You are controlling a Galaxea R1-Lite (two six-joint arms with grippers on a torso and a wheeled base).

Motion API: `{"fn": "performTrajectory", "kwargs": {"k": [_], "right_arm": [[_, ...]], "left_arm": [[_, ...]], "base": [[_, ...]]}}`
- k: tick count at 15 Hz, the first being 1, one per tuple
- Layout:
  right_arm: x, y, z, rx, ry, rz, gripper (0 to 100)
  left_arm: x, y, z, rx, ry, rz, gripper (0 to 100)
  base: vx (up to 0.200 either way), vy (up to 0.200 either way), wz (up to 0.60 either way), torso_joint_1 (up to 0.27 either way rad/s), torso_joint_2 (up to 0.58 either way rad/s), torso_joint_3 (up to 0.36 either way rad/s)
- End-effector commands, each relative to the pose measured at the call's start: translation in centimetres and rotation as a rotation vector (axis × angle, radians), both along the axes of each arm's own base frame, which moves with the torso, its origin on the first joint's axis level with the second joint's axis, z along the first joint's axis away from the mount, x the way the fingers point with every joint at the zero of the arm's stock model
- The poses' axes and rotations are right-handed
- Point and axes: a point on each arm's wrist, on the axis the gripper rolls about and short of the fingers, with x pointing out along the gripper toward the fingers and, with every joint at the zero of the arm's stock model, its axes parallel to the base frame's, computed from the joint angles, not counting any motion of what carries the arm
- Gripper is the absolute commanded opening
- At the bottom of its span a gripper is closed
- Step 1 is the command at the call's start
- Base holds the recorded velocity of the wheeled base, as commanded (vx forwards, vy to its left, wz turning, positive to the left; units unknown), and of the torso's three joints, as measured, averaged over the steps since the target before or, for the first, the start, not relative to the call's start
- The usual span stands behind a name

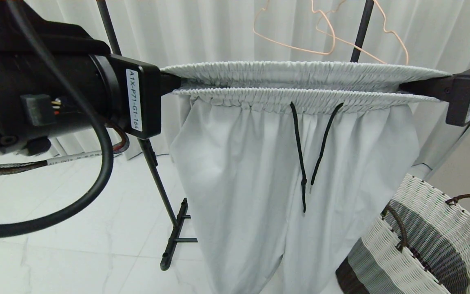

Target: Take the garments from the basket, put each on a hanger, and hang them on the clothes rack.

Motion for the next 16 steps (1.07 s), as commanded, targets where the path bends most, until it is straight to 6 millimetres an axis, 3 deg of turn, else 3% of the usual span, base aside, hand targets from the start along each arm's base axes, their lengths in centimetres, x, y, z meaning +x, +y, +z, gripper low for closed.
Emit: {"fn": "performTrajectory", "kwargs": {"k": [1,5,8,12,16], "right_arm": [[-1.7,-1.0,1.0,0.002,-0.006,0.004,0],[-7.3,-3.1,2.1,-0.024,0.058,0.186,0],[-10.5,-4.1,1.2,-0.057,0.123,0.362,0],[-11.7,-3.3,0.3,-0.103,0.166,0.529,0],[-11.3,-3.0,0.0,-0.128,0.177,0.471,0]], "left_arm": [[0.0,0.0,-0.2,0.010,0.002,0.020,0],[-0.9,-1.1,-0.1,-0.017,-0.002,-0.044,0],[-0.4,-1.7,1.0,-0.069,-0.058,-0.043,0],[-0.3,-1.8,1.7,-0.088,-0.071,-0.043,0],[-1.0,-0.9,1.7,-0.070,-0.057,-0.041,0]], "base": [[0.000,0.000,0.00,0.000,0.00,0.000],[0.000,0.000,0.00,0.000,0.00,0.000],[0.000,0.000,0.00,0.000,0.00,0.000],[0.000,0.000,0.00,0.000,0.00,0.000],[0.000,0.000,0.00,0.000,0.00,0.000]]}}
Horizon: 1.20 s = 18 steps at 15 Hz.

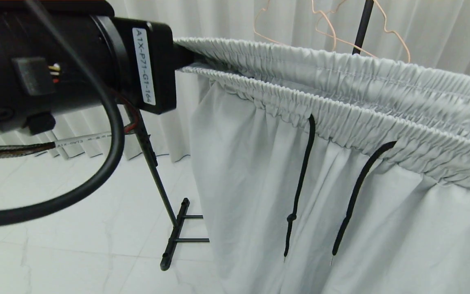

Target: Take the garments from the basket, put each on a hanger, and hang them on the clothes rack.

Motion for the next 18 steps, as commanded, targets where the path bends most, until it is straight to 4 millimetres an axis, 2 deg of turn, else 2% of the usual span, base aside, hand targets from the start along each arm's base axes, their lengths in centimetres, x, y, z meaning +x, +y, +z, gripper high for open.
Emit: {"fn": "performTrajectory", "kwargs": {"k": [1,3,5,10,13,18], "right_arm": [[0.8,0.4,-0.3,-0.037,-0.005,-0.100,0],[2.8,1.3,0.1,-0.047,-0.040,-0.272,0],[5.3,2.3,0.5,-0.002,-0.073,-0.356,0],[10.3,6.1,0.8,0.092,-0.140,-0.369,0],[11.5,7.1,1.2,0.102,-0.147,-0.366,0],[11.6,6.8,1.1,0.096,-0.145,-0.387,0]], "left_arm": [[-1.0,1.4,0.3,0.015,0.013,0.001,0],[-2.9,3.7,0.6,0.067,0.055,-0.005,0],[-5.2,5.8,0.4,0.103,0.097,-0.045,0],[-8.4,6.6,0.0,0.099,0.155,-0.225,0],[-9.5,6.6,-0.5,0.113,0.154,-0.316,0],[-9.6,6.7,-0.7,0.115,0.156,-0.322,0]], "base": [[0.000,0.000,0.00,0.000,0.00,0.000],[0.000,0.000,0.00,0.000,0.00,0.000],[0.000,0.000,0.00,0.000,0.00,0.000],[0.000,0.000,0.00,0.000,0.00,0.000],[0.000,0.000,0.00,0.000,0.00,0.000],[0.000,0.000,0.00,0.000,0.00,0.000]]}}
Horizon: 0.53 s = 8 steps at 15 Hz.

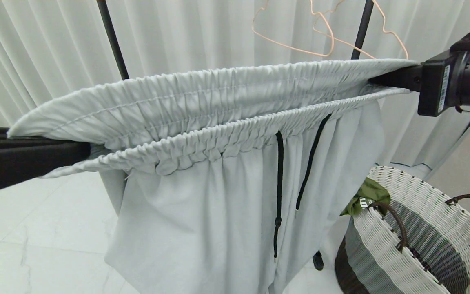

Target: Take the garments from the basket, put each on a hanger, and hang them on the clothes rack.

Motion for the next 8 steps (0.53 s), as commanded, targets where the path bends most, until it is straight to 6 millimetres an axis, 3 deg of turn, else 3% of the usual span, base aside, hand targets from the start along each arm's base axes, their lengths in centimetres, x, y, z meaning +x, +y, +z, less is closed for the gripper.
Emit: {"fn": "performTrajectory", "kwargs": {"k": [1,5,8], "right_arm": [[0.3,-0.5,0.0,0.000,-0.001,-0.027,0],[-1.7,-4.1,0.7,-0.042,0.054,-0.111,0],[-3.4,-5.3,-0.6,-0.074,0.107,-0.114,0]], "left_arm": [[0.1,0.0,0.0,0.000,0.001,0.004,0],[3.1,-0.9,1.5,-0.022,-0.001,0.177,0],[4.7,-1.6,1.2,-0.005,0.026,0.219,0]], "base": [[0.000,0.000,0.00,0.000,0.00,0.000],[0.000,0.000,0.00,0.000,0.00,0.000],[0.000,0.000,0.00,0.000,0.00,0.000]]}}
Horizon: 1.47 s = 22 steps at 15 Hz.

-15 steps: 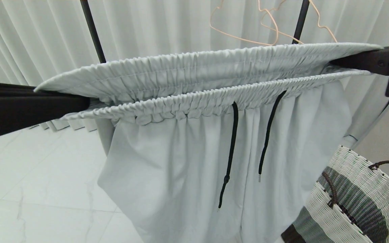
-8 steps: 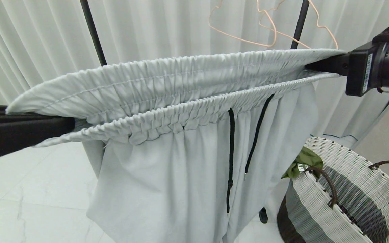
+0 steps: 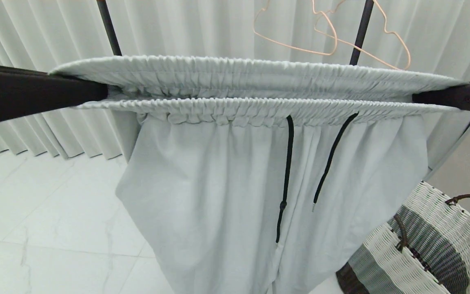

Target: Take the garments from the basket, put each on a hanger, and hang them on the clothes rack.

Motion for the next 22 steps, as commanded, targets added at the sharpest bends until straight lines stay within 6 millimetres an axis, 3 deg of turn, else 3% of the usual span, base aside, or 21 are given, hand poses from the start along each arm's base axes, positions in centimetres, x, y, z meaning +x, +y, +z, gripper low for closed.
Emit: {"fn": "performTrajectory", "kwargs": {"k": [1,20,21,22], "right_arm": [[-1.7,-1.2,-0.8,-0.004,0.006,-0.004,0],[-3.4,-0.1,-1.4,-0.012,0.004,0.122,0],[-3.6,0.0,-1.4,-0.012,0.004,0.135,100],[-3.6,0.0,-1.5,-0.014,0.007,0.139,100]], "left_arm": [[1.3,-1.2,-0.9,0.043,0.033,0.036,0],[1.3,-1.8,-1.7,0.079,0.044,0.009,0],[1.2,-1.9,-1.6,0.078,0.042,0.003,0],[1.2,-1.9,-1.6,0.079,0.040,0.002,0]], "base": [[0.000,0.000,0.00,0.000,0.00,0.000],[0.000,0.000,0.00,0.000,0.00,0.000],[0.000,0.000,0.00,0.000,0.00,0.000],[0.000,0.000,0.00,0.000,0.00,0.000]]}}
